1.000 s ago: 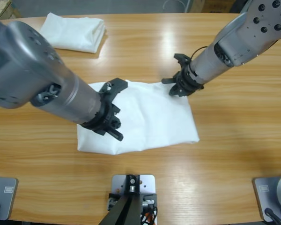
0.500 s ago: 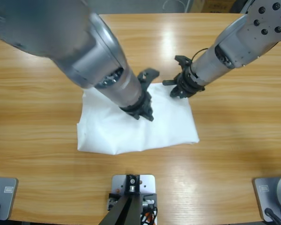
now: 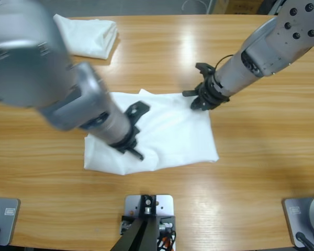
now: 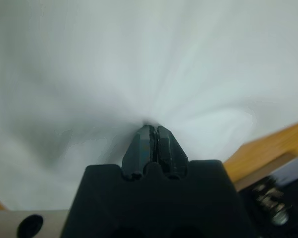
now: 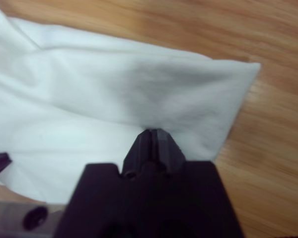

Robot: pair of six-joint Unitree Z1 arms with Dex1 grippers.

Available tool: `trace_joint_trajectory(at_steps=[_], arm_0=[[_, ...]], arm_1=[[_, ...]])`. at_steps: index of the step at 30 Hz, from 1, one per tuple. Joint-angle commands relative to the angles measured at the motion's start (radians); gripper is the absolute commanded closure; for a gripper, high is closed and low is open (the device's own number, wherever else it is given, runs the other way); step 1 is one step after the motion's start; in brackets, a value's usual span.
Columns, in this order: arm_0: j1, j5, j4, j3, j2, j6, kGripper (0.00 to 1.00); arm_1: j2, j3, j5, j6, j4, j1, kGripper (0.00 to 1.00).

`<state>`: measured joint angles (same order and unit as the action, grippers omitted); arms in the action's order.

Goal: Fold clothes

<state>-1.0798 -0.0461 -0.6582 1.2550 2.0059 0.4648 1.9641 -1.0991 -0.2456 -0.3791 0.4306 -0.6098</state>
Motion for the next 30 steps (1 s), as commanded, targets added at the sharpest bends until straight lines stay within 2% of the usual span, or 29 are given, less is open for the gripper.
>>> trace_joint_trajectory(at_steps=[1, 9, 14, 18, 22, 26, 30], arm_0=[[-0.011, 0.035, -0.013, -0.208, -0.130, 0.068, 1.000], [-0.008, 0.079, -0.042, -0.406, -0.170, 0.201, 1.000], [0.010, 0.099, -0.048, -0.426, -0.270, 0.236, 1.000], [0.027, 0.106, -0.047, -0.367, -0.382, 0.225, 1.000], [0.038, 0.106, -0.052, -0.254, -0.400, 0.198, 1.000], [0.089, 0.109, -0.046, -0.162, -0.335, 0.144, 1.000], [0.176, 0.109, -0.026, -0.032, -0.203, 0.065, 1.000]], arm_1=[[0.096, 0.053, -0.018, 0.019, 0.008, 0.027, 1.000], [0.079, 0.055, -0.020, 0.018, 0.007, 0.028, 1.000], [0.070, 0.061, -0.018, 0.016, 0.011, 0.027, 1.000], [0.042, 0.074, -0.013, 0.016, 0.009, 0.027, 1.000], [-0.037, 0.073, 0.007, 0.016, 0.022, 0.027, 1.000], [-0.202, 0.067, 0.032, 0.002, 0.092, 0.018, 1.000], [-0.352, 0.075, 0.028, -0.013, 0.121, -0.028, 1.000]])
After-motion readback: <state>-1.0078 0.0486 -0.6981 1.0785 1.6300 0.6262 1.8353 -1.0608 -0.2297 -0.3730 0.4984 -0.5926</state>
